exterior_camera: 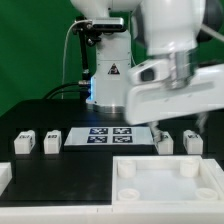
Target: Assemble one leg
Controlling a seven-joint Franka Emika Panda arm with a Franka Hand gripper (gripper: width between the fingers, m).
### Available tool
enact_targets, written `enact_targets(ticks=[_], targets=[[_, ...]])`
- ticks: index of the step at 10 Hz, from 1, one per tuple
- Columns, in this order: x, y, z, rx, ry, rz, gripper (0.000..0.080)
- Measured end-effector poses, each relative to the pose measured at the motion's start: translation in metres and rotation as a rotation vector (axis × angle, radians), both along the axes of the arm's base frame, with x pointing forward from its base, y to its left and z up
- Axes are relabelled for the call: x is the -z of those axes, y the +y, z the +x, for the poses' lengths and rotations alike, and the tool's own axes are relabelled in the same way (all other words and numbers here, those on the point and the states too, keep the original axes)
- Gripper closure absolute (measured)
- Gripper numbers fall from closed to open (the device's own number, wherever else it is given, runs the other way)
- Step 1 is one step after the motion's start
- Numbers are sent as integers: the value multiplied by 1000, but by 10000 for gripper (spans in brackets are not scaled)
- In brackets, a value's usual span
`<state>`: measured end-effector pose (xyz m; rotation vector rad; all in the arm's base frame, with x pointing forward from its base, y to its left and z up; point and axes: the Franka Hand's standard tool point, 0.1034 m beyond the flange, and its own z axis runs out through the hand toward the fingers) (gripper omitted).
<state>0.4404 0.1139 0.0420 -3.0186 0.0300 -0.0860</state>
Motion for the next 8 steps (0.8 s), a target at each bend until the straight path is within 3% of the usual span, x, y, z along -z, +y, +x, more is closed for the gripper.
enact_targets(ticks=[1,3,4,6,8], targets=[[-1,7,-2,-44,9,-1,150],[0,5,-1,-41,26,-1,150],[2,9,-12,-36,110,0,150],[1,32,-31,-36,301,-4,150],[6,44,-39,-58,464,-5,150]])
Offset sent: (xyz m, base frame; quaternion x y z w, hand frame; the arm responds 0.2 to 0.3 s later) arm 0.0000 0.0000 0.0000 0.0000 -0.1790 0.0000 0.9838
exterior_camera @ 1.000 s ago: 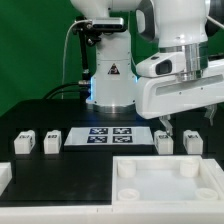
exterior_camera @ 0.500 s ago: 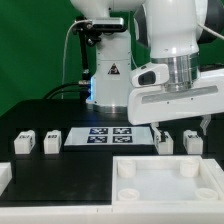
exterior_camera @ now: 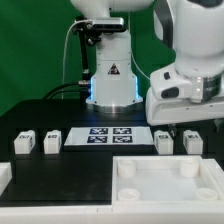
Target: Assemble one leg
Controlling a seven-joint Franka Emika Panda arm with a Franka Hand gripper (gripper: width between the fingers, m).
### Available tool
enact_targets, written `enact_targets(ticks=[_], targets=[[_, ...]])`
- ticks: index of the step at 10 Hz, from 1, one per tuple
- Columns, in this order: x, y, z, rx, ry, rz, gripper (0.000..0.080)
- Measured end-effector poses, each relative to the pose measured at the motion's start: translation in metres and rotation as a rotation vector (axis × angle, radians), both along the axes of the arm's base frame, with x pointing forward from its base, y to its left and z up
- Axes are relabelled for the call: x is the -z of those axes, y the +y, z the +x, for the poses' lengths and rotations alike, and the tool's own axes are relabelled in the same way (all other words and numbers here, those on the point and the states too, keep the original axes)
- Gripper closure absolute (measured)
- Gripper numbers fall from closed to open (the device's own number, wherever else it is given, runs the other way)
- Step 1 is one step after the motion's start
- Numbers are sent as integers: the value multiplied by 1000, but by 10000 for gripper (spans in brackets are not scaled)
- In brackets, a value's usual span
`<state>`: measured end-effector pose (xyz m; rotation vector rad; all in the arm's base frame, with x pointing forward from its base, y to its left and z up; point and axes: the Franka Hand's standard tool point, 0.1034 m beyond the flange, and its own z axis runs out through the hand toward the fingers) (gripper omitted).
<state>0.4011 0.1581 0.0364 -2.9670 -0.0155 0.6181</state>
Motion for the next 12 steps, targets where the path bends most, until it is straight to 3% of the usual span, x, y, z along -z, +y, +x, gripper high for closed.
enact_targets(ticks=[4,12], targets=[[9,-1,-5,-23,372,8,150],[27,12,-15,-22,397,-10,150]])
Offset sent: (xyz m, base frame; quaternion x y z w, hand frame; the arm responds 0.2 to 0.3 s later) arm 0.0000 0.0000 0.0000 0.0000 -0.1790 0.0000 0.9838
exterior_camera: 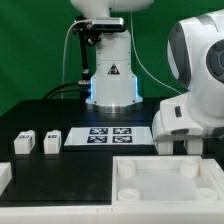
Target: Assemble one leg
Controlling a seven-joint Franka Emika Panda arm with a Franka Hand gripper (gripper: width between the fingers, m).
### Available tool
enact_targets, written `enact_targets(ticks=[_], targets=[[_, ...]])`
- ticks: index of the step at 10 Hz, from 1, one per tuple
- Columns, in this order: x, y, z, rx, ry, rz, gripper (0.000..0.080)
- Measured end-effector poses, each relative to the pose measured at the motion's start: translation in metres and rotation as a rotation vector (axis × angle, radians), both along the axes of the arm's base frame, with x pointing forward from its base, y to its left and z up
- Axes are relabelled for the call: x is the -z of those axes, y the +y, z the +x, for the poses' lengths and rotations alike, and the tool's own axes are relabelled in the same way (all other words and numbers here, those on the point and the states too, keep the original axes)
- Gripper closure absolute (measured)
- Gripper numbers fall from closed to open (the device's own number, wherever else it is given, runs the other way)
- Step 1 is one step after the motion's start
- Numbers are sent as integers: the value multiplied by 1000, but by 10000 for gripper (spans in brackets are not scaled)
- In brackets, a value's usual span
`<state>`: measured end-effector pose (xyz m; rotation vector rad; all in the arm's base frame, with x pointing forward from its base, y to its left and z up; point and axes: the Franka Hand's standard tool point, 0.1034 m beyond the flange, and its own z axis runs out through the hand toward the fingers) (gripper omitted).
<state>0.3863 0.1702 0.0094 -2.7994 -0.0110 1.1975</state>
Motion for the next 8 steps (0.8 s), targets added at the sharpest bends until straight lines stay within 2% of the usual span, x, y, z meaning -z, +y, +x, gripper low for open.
enact_targets(ticks=[2,3,4,5,6,8], targets=[[2,0,0,6,7,-6,150],[3,0,-1,6,7,-6,246],[3,0,-1,6,7,-6,383],[3,0,-1,6,7,-6,383],[3,0,-1,6,7,-6,510],[3,0,-1,6,7,-6,509]])
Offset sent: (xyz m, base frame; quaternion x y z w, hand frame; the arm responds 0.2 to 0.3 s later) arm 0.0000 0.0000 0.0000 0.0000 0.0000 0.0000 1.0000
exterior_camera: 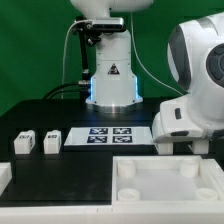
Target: Assemble one leg
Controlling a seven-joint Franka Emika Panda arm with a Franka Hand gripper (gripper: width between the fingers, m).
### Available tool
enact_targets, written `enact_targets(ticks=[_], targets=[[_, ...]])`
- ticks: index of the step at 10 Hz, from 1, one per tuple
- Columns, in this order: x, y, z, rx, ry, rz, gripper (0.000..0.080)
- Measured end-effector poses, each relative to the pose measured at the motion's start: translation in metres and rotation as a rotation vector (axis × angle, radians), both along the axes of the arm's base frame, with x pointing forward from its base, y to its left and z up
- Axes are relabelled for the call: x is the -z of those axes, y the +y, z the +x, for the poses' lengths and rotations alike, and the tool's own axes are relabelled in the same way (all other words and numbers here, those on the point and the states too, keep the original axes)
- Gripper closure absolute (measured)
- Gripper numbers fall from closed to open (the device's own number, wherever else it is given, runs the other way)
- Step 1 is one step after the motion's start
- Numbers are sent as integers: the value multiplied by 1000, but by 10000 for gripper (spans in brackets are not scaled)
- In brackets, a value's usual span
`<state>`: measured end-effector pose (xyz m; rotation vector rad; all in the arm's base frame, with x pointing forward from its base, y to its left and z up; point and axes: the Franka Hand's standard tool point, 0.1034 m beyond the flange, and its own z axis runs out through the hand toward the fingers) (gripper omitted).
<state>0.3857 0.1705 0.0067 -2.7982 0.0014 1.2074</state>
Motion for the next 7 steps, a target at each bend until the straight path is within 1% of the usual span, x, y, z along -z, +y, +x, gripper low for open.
enact_targets(ticks=[4,5,7], targets=[[0,0,0,0,0,0,509],[-3,-2,2,-5,1,7,509],[-40,-16,27,-23,-36,48,509]])
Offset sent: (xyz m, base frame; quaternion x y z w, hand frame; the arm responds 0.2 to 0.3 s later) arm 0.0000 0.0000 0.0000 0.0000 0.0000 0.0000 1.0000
